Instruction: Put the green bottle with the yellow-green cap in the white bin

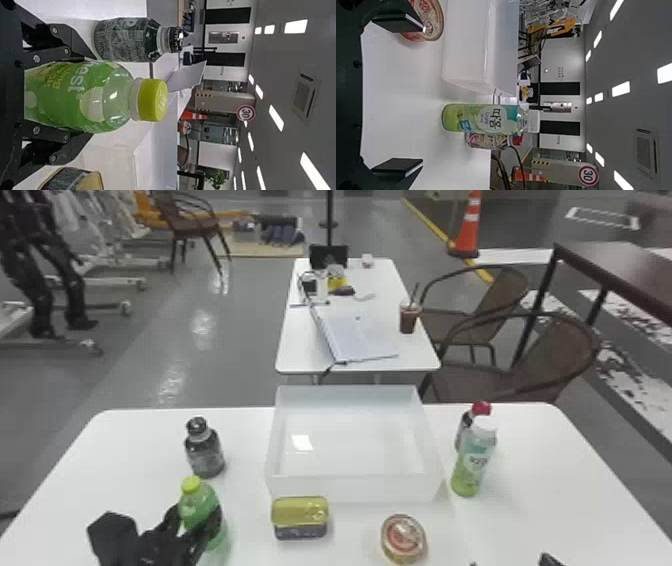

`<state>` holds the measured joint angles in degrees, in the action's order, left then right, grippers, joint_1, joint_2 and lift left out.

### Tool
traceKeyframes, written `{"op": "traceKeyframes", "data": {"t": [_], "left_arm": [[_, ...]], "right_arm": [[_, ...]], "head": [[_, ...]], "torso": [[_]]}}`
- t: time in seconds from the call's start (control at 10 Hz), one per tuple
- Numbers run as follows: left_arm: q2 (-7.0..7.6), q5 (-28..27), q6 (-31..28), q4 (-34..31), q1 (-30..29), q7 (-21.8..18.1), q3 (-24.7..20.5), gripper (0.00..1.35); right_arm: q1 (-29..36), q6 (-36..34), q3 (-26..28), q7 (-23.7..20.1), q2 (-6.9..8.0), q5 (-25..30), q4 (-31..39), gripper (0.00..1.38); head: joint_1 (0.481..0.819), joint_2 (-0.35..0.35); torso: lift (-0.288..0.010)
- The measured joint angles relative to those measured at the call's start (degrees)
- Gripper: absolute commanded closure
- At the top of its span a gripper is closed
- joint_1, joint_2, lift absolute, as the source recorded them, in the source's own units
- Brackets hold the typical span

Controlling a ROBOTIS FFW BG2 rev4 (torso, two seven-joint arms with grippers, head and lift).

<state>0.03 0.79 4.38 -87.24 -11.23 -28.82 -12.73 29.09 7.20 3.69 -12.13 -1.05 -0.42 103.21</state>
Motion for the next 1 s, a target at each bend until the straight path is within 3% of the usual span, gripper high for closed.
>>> {"op": "traceKeyframes", "data": {"t": [0.3, 0.6, 0.8, 1.0], "left_arm": [[0.0, 0.0, 0.3, -2.1, -0.3, 0.1, 0.4, 0.82], [0.0, -0.5, -0.2, -8.5, -0.5, 0.9, 2.1, 0.82], [0.01, -3.4, -0.7, -13.3, 0.8, 1.8, 5.5, 0.82], [1.76, -4.6, -1.7, -13.9, 4.5, 1.9, 11.0, 0.82]], "right_arm": [[0.0, 0.0, 0.0, 0.0, -0.02, -0.2, -0.1, 0.1], [0.1, 0.0, 0.0, 0.0, -0.03, -0.3, -0.3, 0.1], [0.1, 0.0, 0.0, 0.0, -0.01, -0.4, -0.4, 0.1], [0.0, 0.0, -0.1, 0.0, -0.01, -0.6, -0.6, 0.1]], "head": [[0.549, 0.0], [0.549, 0.0], [0.549, 0.0], [0.549, 0.0]], "torso": [[-0.1], [-0.1], [-0.1], [-0.1]]}}
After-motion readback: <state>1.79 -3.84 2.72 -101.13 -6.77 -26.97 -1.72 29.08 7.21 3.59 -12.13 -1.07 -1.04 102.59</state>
